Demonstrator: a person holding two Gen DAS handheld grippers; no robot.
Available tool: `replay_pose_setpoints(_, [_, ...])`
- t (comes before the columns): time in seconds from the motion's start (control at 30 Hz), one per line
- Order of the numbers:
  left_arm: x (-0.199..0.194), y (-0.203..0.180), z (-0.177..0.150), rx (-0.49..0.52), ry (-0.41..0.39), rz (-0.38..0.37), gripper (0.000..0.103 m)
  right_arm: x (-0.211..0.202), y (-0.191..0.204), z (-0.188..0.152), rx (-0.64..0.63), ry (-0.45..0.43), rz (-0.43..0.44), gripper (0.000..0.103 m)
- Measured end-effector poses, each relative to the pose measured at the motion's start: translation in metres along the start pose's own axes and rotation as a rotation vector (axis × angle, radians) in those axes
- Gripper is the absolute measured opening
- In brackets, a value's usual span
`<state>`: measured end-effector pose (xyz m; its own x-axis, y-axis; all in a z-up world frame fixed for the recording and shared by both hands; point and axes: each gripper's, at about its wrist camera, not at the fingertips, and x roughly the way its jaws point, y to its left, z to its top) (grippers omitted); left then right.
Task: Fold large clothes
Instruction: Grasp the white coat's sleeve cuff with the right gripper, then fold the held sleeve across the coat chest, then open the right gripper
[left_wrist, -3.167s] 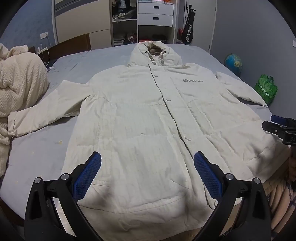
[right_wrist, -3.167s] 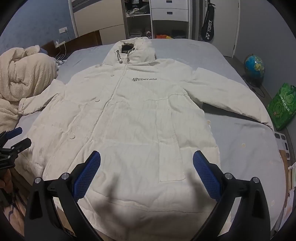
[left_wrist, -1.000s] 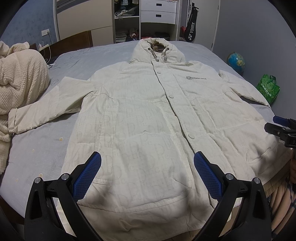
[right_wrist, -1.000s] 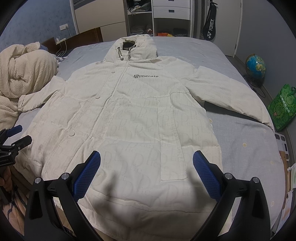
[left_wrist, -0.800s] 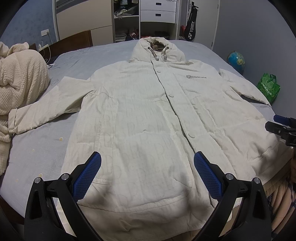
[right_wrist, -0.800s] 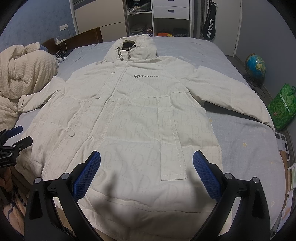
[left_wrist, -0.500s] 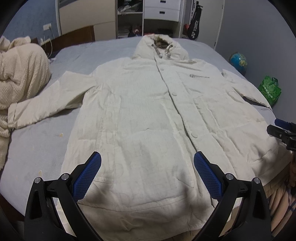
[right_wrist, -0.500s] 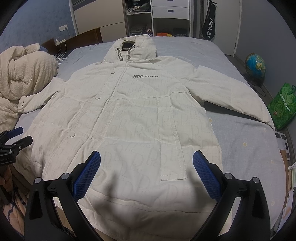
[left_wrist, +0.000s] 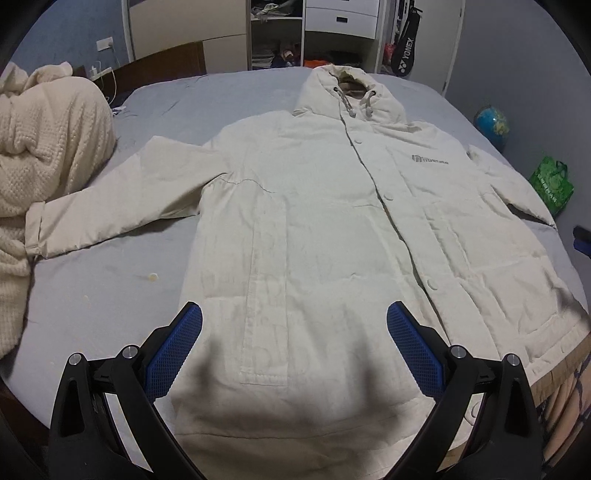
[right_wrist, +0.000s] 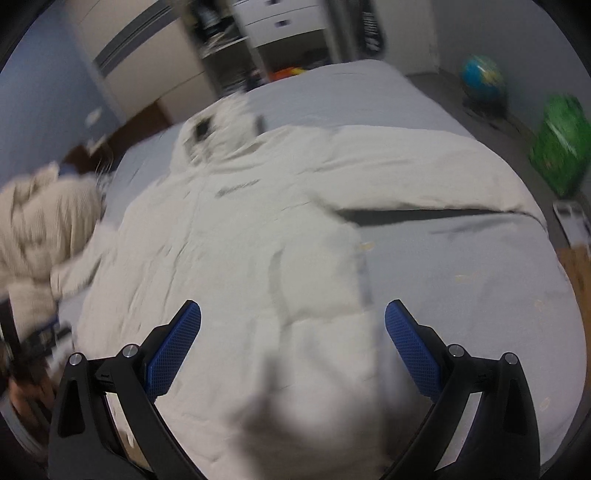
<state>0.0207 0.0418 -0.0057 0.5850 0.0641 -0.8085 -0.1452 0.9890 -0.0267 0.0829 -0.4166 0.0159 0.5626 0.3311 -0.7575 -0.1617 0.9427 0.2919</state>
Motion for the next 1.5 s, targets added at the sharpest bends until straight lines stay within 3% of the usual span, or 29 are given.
replay_pose_setpoints(0.2, [0.0, -0.005, -0.003, 0.026, -0.017, 0.014, 0.096, 0.008, -0.102, 0.032, 0.247, -0.025, -0.058, 0.095])
replay_pose_setpoints(0.57, [0.003, -0.008, -0.005, 0.042, -0.022, 0.039, 0.096, 0.022, -0.239, 0.058, 0.601, -0.113, -0.025, 0.095])
replay_pose_setpoints(0.8, [0.005, -0.01, -0.006, 0.061, -0.023, 0.065, 0.096, 0.043, -0.293, 0.072, 0.778, -0.16, 0.051, 0.09])
replay_pose_setpoints(0.97, [0.01, -0.009, -0.004, 0.061, -0.008, 0.08, 0.096, 0.064, -0.323, 0.075, 0.879, -0.134, 0.074, 0.075])
replay_pose_setpoints(1.13, [0.018, -0.01, -0.005, 0.074, 0.021, 0.103, 0.096, 0.074, -0.337, 0.079, 0.931, -0.161, 0.081, 0.074])
replay_pose_setpoints(1.2, [0.019, -0.008, -0.005, 0.07, 0.023, 0.105, 0.096, 0.076, -0.342, 0.082, 0.946, -0.173, 0.07, 0.067])
replay_pose_setpoints(1.37, [0.018, -0.007, -0.006, 0.06, 0.02, 0.106, 0.096, 0.086, -0.363, 0.077, 1.046, -0.18, 0.031, 0.025])
replay_pose_setpoints(1.5, [0.017, -0.006, -0.006, 0.052, 0.014, 0.103, 0.096, 0.08, -0.362, 0.073, 1.048, -0.235, 0.042, 0.01])
